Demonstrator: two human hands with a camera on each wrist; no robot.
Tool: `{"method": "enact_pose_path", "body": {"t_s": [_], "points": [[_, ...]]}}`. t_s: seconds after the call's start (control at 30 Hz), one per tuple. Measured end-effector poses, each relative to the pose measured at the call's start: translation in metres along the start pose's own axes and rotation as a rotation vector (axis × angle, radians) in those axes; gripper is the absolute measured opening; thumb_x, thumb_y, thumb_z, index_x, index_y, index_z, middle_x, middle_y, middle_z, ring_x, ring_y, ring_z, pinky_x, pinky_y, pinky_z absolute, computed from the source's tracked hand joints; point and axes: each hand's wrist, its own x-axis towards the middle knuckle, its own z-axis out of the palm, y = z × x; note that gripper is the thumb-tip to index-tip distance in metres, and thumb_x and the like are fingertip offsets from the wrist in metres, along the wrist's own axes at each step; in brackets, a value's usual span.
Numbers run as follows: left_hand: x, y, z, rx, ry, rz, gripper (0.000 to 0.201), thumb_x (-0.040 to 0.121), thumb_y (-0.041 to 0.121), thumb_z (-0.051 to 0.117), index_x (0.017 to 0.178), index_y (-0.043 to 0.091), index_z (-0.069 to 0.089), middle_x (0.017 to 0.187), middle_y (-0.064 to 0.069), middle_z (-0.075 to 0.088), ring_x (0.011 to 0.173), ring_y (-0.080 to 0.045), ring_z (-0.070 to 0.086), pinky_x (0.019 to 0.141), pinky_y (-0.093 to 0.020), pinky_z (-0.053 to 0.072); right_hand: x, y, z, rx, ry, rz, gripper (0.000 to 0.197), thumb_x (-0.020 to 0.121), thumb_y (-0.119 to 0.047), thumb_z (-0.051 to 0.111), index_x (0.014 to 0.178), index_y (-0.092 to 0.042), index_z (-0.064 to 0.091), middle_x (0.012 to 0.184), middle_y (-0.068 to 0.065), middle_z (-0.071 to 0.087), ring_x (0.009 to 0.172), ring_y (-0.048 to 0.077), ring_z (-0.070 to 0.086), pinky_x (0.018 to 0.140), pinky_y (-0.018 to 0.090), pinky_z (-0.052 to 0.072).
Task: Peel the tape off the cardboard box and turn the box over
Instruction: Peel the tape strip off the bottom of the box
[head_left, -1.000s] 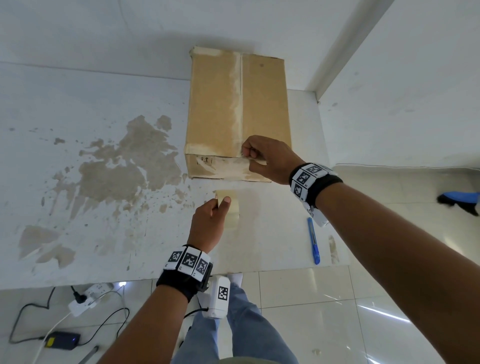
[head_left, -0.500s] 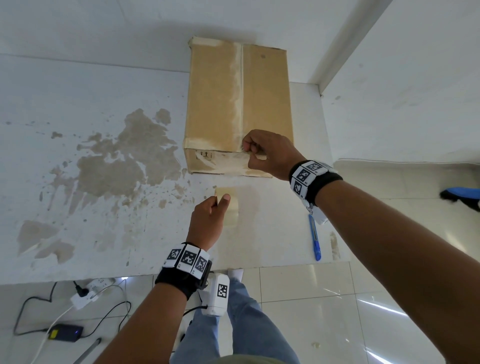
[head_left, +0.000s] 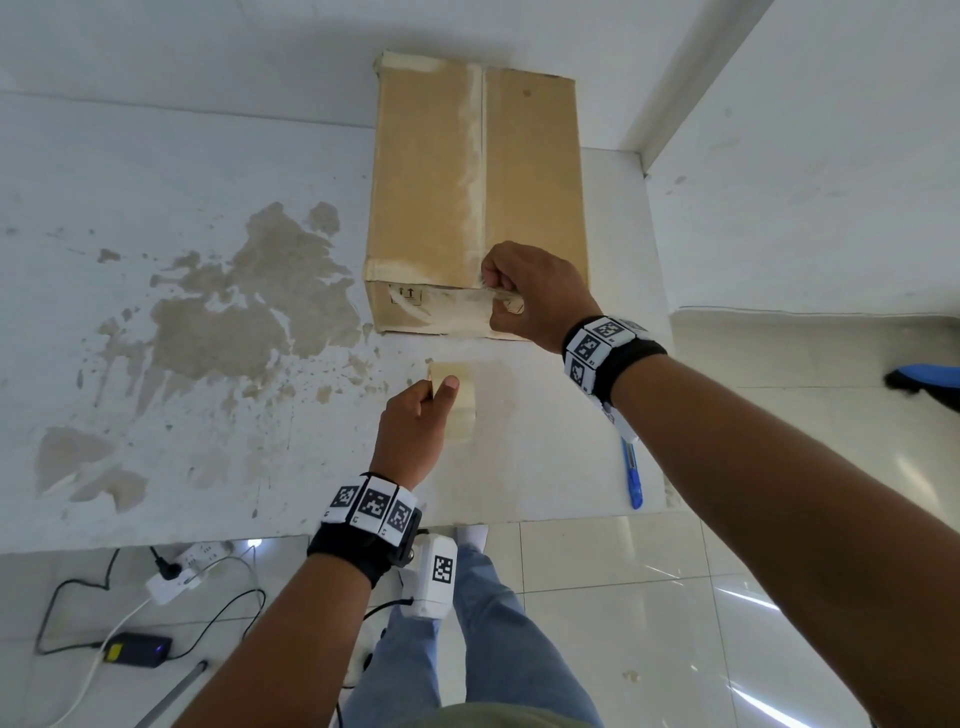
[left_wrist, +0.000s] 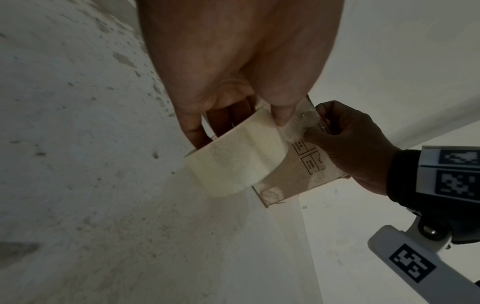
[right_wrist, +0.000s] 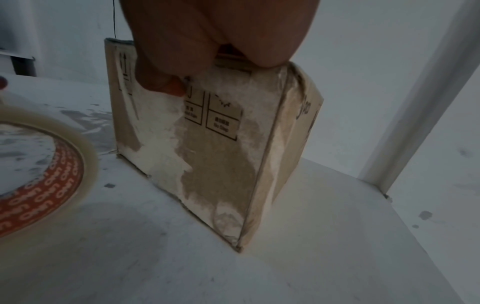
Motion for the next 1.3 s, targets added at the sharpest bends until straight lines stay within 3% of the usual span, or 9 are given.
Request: {"method": "enact_pose_path", "body": {"t_s": [0.27, 0.53, 0.7, 0.9, 1.03, 1.3], "points": [[-0.004, -0.004, 0.000, -0.023, 0.003, -0.004, 0.049, 0.098, 0.041, 0.050, 0.063, 0.010, 0.038, 0.060, -0.006, 0.042, 0.059, -0.020, 0.042, 0.057, -0.029, 0.034, -0.001, -0.003, 0.011, -0.130, 0.067, -0.033, 0.027, 0.067, -0.015, 0.068, 0.089, -0.015, 0.051, 0.083, -0.004, 0.053, 0.072, 0.020, 0.046, 0.053, 0.035, 0.047], [-0.007, -0.005, 0.000, -0.037, 0.006, -0.003, 0.051, 0.098, 0.041, 0.051, 0.060, 0.012, 0.035, 0.058, -0.003, 0.040, 0.057, -0.018, 0.040, 0.057, -0.030, 0.033, -0.002, -0.002, 0.006, -0.050, 0.067, -0.020, 0.027, 0.067, -0.020, 0.067, 0.088, -0.017, 0.051, 0.080, -0.012, 0.046, 0.071, 0.017, 0.044, 0.058, 0.033, 0.044], [-0.010, -0.005, -0.003, -0.032, 0.021, 0.011, 0.050, 0.098, 0.039, 0.051, 0.059, 0.014, 0.032, 0.056, 0.000, 0.036, 0.055, -0.017, 0.036, 0.056, -0.029, 0.031, 0.002, -0.010, 0.015, -0.074, 0.150, 0.074, 0.028, 0.063, -0.028, 0.069, 0.079, -0.021, 0.048, 0.073, -0.010, 0.047, 0.065, 0.013, 0.040, 0.055, 0.025, 0.030], [-0.011, -0.004, -0.005, -0.028, 0.029, 0.017, 0.051, 0.099, 0.038, 0.051, 0.058, 0.016, 0.030, 0.055, 0.001, 0.033, 0.053, -0.015, 0.032, 0.054, -0.027, 0.029, 0.005, -0.017, 0.019, -0.157, 0.186, 0.107, 0.037, 0.064, -0.039, 0.071, 0.077, -0.025, 0.039, 0.069, -0.006, 0.046, 0.060, 0.015, 0.037, 0.048, 0.023, 0.019], [-0.010, -0.002, -0.005, -0.036, 0.031, 0.014, 0.052, 0.099, 0.038, 0.051, 0.058, 0.015, 0.028, 0.055, 0.001, 0.032, 0.053, -0.015, 0.031, 0.053, -0.027, 0.029, 0.006, -0.021, 0.023, -0.172, 0.219, 0.119, 0.039, 0.063, -0.043, 0.069, 0.076, -0.025, 0.037, 0.067, -0.006, 0.044, 0.059, 0.016, 0.038, 0.051, 0.026, 0.024], [-0.009, 0.005, 0.000, -0.059, 0.032, 0.025, 0.052, 0.098, 0.038, 0.052, 0.058, 0.015, 0.028, 0.055, 0.001, 0.031, 0.054, -0.015, 0.031, 0.054, -0.028, 0.028, 0.000, -0.010, 0.019, -0.120, 0.189, 0.056, 0.027, 0.062, -0.023, 0.067, 0.082, -0.018, 0.050, 0.076, -0.007, 0.051, 0.067, 0.016, 0.045, 0.050, 0.030, 0.038]]}}
